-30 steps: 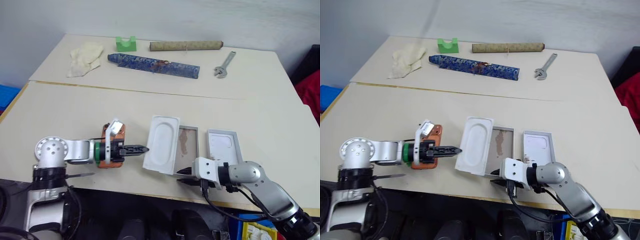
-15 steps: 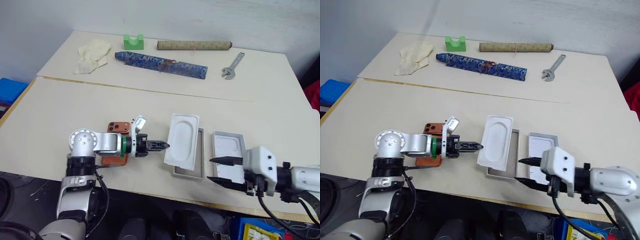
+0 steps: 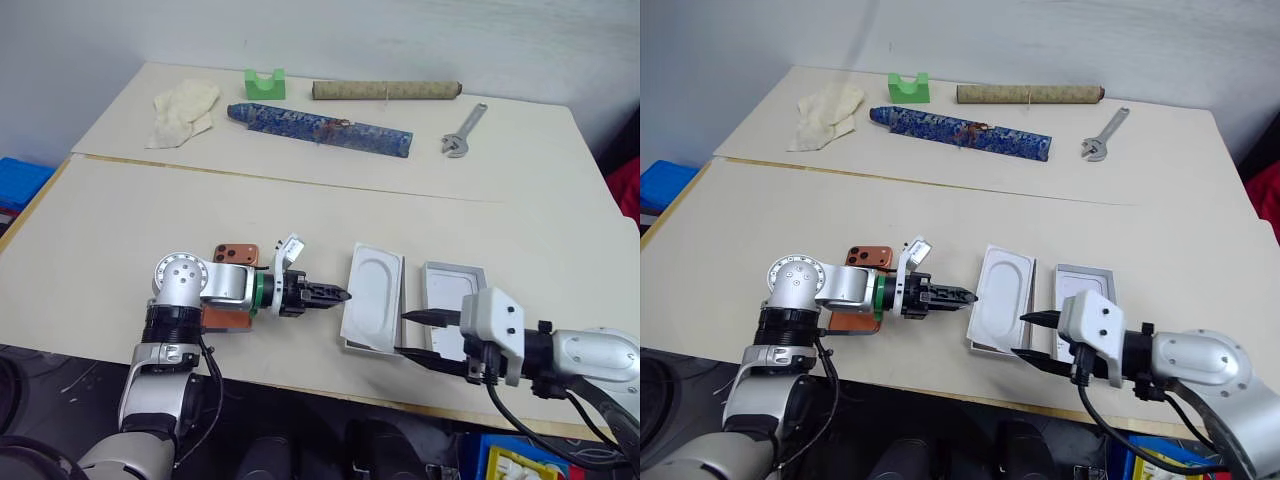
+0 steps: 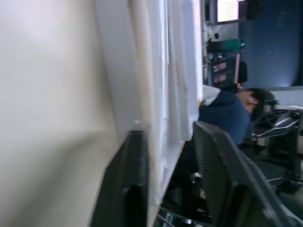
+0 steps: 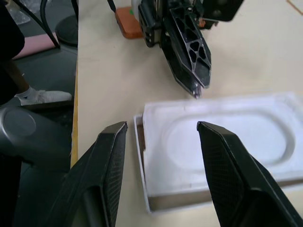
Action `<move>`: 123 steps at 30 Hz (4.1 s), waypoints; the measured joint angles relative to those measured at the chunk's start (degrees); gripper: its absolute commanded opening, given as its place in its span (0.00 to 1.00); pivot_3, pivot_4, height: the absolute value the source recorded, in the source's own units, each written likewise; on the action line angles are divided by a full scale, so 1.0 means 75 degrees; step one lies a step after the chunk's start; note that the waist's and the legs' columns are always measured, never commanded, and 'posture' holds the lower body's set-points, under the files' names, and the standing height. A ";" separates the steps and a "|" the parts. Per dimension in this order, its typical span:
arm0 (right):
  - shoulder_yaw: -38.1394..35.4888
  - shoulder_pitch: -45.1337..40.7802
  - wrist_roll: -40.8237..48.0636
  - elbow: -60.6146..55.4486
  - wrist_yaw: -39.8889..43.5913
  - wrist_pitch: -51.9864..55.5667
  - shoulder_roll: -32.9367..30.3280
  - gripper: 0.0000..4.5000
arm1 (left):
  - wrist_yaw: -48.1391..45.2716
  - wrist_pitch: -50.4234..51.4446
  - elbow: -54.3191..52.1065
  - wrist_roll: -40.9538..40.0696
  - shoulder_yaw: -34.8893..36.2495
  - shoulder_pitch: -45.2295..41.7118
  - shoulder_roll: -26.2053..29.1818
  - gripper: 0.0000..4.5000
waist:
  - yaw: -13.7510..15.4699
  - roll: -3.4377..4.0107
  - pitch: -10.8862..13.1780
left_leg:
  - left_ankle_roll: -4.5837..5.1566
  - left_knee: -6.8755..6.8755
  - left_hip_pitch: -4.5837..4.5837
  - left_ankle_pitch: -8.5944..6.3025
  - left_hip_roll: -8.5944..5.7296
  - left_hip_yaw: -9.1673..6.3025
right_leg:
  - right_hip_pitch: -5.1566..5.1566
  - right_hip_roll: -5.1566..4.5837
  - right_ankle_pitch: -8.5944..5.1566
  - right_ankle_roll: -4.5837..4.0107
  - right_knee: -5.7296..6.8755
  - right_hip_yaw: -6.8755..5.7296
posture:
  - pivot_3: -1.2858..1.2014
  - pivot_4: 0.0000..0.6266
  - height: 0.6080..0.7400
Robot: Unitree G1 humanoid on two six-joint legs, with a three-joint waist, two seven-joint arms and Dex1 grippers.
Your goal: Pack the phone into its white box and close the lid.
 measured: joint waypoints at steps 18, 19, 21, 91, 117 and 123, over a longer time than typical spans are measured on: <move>0.4057 -0.3402 -0.3448 0.3076 0.0470 -0.1034 0.0318 0.02 | -0.7353 -0.7652 -0.4206 0.5400 -0.3151 0.1879 0.4201 1.00 | -0.0183 0.0052 0.0044 | -0.0041 -0.0028 -0.0015 0.0035 -0.0025 -0.0011 | 0.0000 -0.0008 -0.0003 -0.0006 -0.0059 -0.0014 | 0.52 0.24 1.00; 0.4174 -0.3540 -0.3749 0.3167 0.0587 -0.1287 0.0150 0.02 | -0.7467 -0.7880 -0.4210 0.5596 -0.3179 0.1948 0.4203 1.00 | -0.0184 0.0052 0.0044 | -0.0040 -0.0028 -0.0014 0.0035 -0.0025 -0.0012 | 0.0002 -0.0010 -0.0003 -0.0005 -0.0059 -0.0014 | 0.52 0.24 1.00; 0.4268 -0.3747 -0.4260 0.3305 0.0843 -0.1747 -0.0200 0.02 | -0.7580 -0.8123 -0.4202 0.5915 -0.3188 0.2071 0.4203 1.00 | -0.0180 0.0049 0.0042 | -0.0039 -0.0027 -0.0014 0.0036 -0.0025 -0.0019 | 0.0004 -0.0011 -0.0003 -0.0005 -0.0059 -0.0014 | 0.52 0.24 1.00; 0.0496 -0.3269 -0.1813 0.1812 0.1370 0.1713 0.1812 0.13 | -0.3484 0.0033 -0.0622 0.1494 0.0307 0.0753 0.1404 0.02 | -0.0087 0.0107 -0.0050 | -0.0019 -0.0027 -0.0041 0.0061 -0.0688 -0.1463 | -0.0142 -0.0039 0.0004 0.0002 0.0213 0.0399 | 0.52 0.24 1.00; -0.2954 0.0317 0.0255 -0.0472 -0.0263 0.2940 0.0391 1.00 | -0.0393 0.0009 0.0576 0.2581 -0.0534 -0.1096 -0.1833 0.49 | 0.0035 -0.0074 -0.0015 | -0.0006 -0.0020 0.0018 0.0050 -0.0873 -0.1475 | -0.0399 -0.0028 0.0077 0.0143 0.0176 0.0566 | 0.52 0.24 1.00; -0.2475 0.0251 0.0245 -0.0163 -0.0382 0.2570 0.0270 1.00 | -0.0550 0.0007 -0.0239 0.1715 -0.0619 -0.0823 -0.1246 0.90 | 0.0021 -0.0080 -0.0017 | -0.0010 -0.0024 0.0055 0.0047 -0.0878 -0.1458 | -0.0400 -0.0027 0.0078 0.0143 0.0171 0.0572 | 0.52 0.24 1.00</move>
